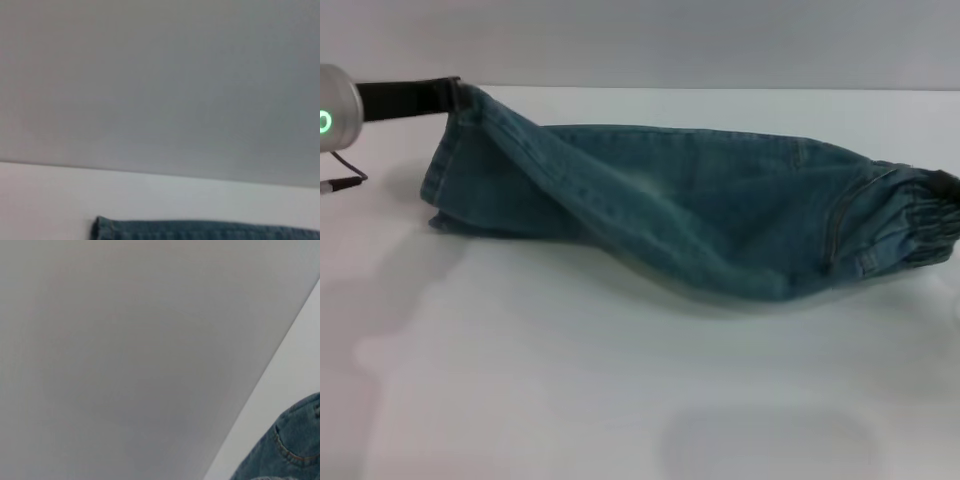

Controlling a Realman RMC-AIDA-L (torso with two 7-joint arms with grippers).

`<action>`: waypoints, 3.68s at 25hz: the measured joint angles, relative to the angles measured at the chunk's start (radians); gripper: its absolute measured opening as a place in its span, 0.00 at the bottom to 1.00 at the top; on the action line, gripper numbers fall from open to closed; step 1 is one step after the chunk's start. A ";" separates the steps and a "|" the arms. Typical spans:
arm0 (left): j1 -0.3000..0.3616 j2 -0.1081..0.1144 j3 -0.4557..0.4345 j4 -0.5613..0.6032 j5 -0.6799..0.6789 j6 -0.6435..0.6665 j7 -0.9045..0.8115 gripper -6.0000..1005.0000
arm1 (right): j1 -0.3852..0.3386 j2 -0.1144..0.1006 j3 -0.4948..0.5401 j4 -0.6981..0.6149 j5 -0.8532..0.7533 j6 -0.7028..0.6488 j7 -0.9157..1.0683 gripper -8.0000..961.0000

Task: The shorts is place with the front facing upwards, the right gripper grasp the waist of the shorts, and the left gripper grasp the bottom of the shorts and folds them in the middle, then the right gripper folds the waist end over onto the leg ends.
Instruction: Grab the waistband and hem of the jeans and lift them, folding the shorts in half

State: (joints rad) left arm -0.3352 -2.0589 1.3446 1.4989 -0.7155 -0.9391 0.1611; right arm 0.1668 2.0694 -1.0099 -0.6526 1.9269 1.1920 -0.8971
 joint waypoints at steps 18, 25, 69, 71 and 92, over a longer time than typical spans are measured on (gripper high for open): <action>0.019 0.000 -0.033 -0.067 -0.057 0.104 0.000 0.14 | 0.018 -0.012 0.182 0.168 0.011 0.079 0.010 0.06; 0.009 -0.001 -0.028 -0.077 -0.062 0.119 0.000 0.14 | 0.043 -0.017 0.211 0.225 0.106 0.092 0.015 0.06; -0.270 -0.002 -0.005 -0.608 -0.468 0.387 0.244 0.62 | 0.112 -0.003 0.342 0.160 -0.013 -0.148 -0.401 0.61; -0.260 -0.001 0.000 -0.583 -0.470 0.370 0.262 0.68 | 0.091 0.002 0.342 0.167 -0.023 -0.151 -0.402 0.67; -0.230 0.000 -0.003 -0.534 -0.473 0.283 0.342 0.86 | 0.061 -0.001 0.354 0.225 -0.032 -0.196 -0.405 0.67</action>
State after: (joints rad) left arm -0.5648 -2.0588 1.3417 0.9645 -1.1888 -0.6559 0.5034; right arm 0.2279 2.0686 -0.6559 -0.4272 1.8948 0.9962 -1.3016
